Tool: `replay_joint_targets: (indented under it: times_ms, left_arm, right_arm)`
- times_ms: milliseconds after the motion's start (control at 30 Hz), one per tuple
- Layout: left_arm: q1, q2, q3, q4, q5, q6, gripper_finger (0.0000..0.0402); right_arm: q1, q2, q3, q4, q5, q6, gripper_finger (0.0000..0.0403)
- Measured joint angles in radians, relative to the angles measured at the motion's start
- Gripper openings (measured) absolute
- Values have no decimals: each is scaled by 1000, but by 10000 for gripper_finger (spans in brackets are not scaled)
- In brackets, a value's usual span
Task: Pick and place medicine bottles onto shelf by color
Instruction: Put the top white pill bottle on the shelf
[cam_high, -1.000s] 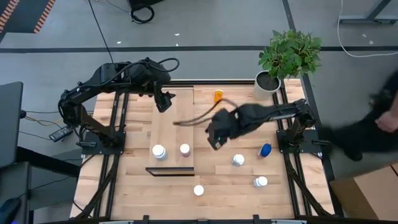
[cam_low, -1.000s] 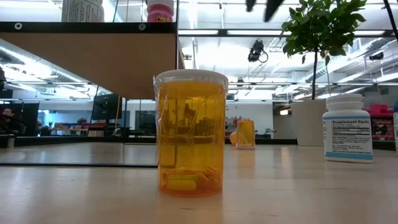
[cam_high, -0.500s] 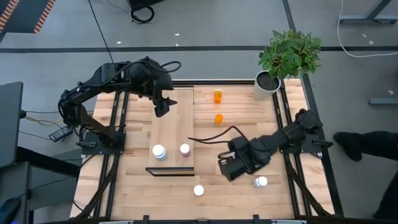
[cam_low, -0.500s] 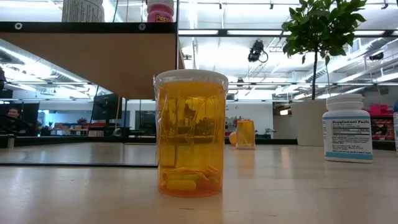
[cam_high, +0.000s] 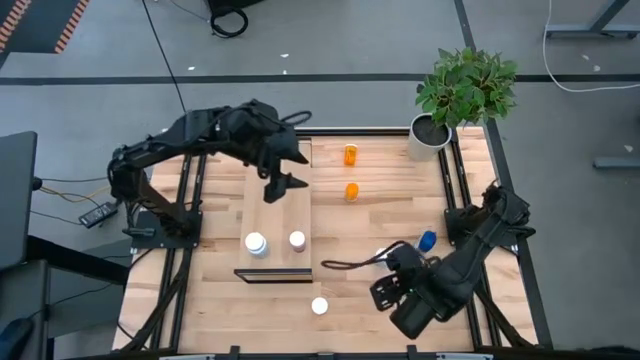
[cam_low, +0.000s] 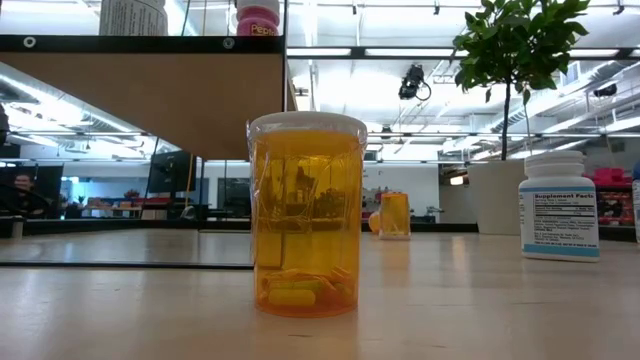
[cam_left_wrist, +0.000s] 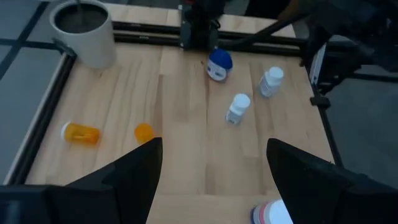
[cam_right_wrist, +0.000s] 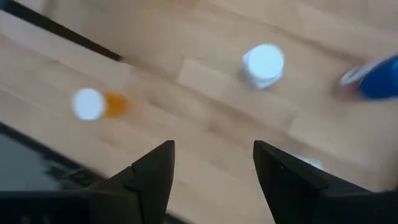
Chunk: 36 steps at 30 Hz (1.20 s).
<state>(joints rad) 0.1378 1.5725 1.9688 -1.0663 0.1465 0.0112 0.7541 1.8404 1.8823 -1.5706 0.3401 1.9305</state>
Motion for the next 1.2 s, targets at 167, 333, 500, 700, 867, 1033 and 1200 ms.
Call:
replay_joint_targets:
  times_ms: [167, 333, 500, 700, 867, 1033, 1200]
  left_arm:
    - [-8, 17, 0, 11, -46, -28, 293]
    - [-19, 16, 0, 9, -57, -124, 293]
    - [-45, 16, 0, 7, -56, -161, 293]
    - [-78, 6, 0, -11, -56, -237, 293]
    - [-94, -12, 0, -18, -54, -258, 293]
    - [-98, -19, 0, -56, -55, -264, 293]
    - [-99, -19, 0, -106, -52, -269, 293]
  right_arm:
    - [-32, 0, -119, -1, -35, -99, 226]
    - [-14, 0, -232, 2, -30, -111, 226]
    - [-18, 0, -347, 58, -36, -235, 226]
    - [-85, 0, -373, 130, -35, -445, 244]
    - [-157, -30, -376, 141, -28, -611, 271]
    - [-229, -124, -457, 222, -31, -725, 278]
    - [-295, -282, -664, 441, -176, -771, 278]
